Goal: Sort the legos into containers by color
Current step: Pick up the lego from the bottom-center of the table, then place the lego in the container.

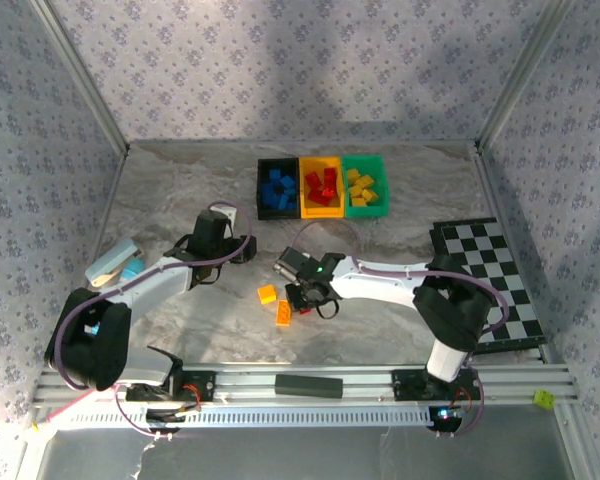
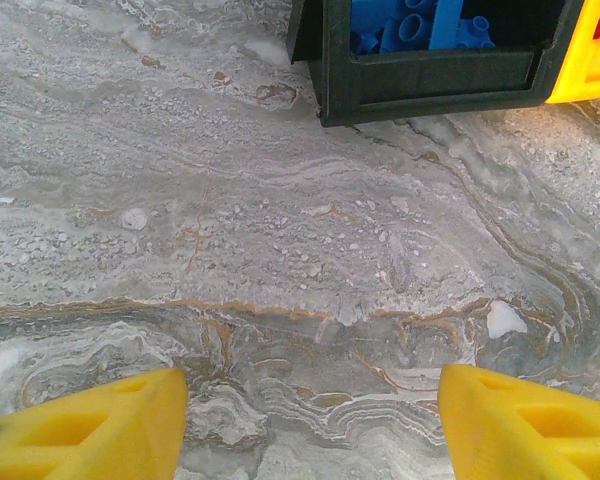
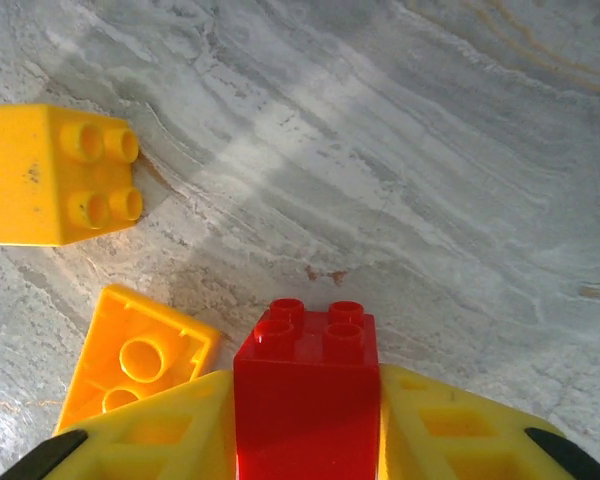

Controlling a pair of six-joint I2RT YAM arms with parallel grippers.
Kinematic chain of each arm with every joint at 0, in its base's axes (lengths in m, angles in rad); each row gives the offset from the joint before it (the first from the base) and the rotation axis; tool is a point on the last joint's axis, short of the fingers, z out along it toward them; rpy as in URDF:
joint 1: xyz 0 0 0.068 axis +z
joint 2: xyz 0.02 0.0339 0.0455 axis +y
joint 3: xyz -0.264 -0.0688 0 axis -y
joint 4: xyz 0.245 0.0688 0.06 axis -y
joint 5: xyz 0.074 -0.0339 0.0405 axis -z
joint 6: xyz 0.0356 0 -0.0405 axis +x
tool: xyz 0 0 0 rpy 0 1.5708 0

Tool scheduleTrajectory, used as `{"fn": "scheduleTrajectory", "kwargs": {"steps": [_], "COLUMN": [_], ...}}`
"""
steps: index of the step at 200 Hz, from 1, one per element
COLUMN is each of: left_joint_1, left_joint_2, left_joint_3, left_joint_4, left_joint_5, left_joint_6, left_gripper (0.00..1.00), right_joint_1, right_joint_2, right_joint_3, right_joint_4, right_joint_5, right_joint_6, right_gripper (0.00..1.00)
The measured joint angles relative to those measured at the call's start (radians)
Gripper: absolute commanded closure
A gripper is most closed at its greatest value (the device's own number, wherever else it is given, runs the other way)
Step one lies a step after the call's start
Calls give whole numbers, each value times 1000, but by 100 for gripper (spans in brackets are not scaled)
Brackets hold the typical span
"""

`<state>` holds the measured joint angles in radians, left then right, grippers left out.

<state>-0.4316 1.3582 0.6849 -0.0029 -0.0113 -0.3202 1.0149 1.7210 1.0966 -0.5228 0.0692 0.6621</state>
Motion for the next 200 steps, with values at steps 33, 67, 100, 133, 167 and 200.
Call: {"fn": "scheduleTrajectory", "kwargs": {"steps": [33, 67, 100, 133, 167, 200], "left_joint_1": [0, 0, 0, 0, 0, 0], "left_joint_2": [1, 3, 3, 3, 3, 3], "left_joint_3": [0, 0, 0, 0, 0, 0], "left_joint_4": [0, 0, -1, -1, -1, -1], "left_joint_5": [0, 0, 0, 0, 0, 4], "left_joint_6": [0, 0, 0, 0, 0, 0], "left_gripper": [33, 33, 33, 33, 33, 33], "right_joint_1": [-89, -206, -314, -391, -433, -483], "right_joint_2": [-27, -36, -6, 95, 225, 349], "right_joint_3": [60, 199, 322, 449, 583, 705], "right_joint_4": [-31, -2, 56, 80, 79, 70], "right_joint_5": [16, 30, 14, 5, 4, -6], "right_joint_6": [-69, -149, -209, -259, -307, -333], "right_gripper": [63, 62, 62, 62, 62, 61]}}
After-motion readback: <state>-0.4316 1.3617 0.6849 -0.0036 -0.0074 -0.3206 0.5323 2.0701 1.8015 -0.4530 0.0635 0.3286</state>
